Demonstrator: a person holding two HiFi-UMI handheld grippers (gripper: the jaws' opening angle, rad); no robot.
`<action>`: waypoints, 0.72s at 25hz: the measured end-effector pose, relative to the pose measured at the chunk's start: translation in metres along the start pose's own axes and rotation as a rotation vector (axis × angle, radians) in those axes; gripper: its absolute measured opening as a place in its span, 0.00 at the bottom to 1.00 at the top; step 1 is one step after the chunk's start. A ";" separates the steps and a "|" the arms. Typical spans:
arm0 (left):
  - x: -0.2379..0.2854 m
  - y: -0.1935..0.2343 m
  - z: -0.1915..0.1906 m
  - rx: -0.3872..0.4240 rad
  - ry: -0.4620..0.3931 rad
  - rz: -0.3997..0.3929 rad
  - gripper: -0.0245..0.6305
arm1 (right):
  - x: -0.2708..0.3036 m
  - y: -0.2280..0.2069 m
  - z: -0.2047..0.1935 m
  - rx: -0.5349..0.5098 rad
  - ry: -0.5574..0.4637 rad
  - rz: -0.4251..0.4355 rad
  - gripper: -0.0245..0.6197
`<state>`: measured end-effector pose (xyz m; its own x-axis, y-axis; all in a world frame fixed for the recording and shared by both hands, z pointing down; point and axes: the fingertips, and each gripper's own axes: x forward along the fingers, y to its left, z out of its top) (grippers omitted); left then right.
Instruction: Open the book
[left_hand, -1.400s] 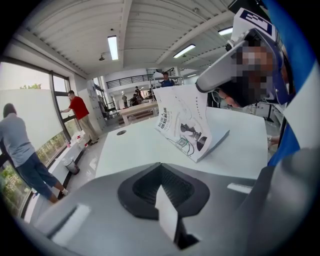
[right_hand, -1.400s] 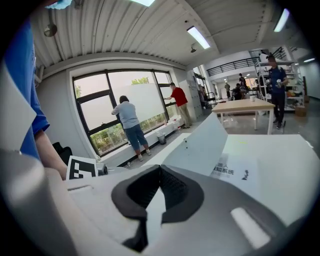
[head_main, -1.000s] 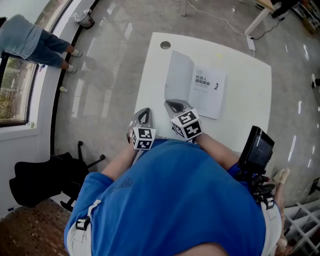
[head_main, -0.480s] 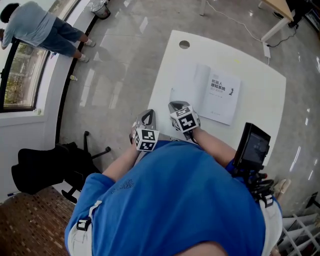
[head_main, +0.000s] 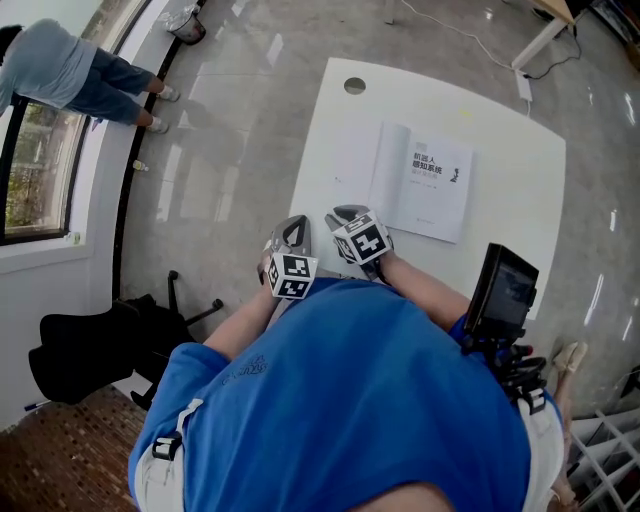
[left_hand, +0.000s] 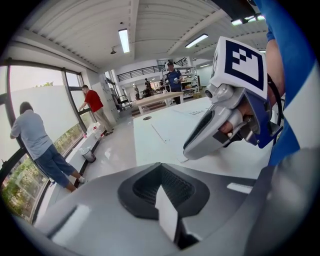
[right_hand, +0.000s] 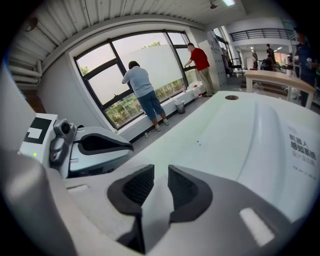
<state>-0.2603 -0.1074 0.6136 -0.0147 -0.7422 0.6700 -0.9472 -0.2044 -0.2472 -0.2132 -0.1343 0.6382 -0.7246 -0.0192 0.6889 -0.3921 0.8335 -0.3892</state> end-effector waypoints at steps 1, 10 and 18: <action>0.003 -0.001 0.001 0.005 -0.003 -0.005 0.05 | 0.000 0.002 -0.003 0.004 0.005 0.016 0.17; 0.046 -0.032 0.017 0.089 -0.032 -0.081 0.05 | -0.044 -0.040 -0.020 0.086 -0.092 -0.065 0.17; 0.075 -0.084 0.064 0.202 -0.078 -0.187 0.05 | -0.157 -0.135 -0.066 0.303 -0.211 -0.440 0.17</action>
<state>-0.1613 -0.1870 0.6401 0.1861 -0.7249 0.6633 -0.8481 -0.4593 -0.2640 -0.0092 -0.2077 0.6228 -0.5419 -0.4643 0.7005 -0.8047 0.5273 -0.2730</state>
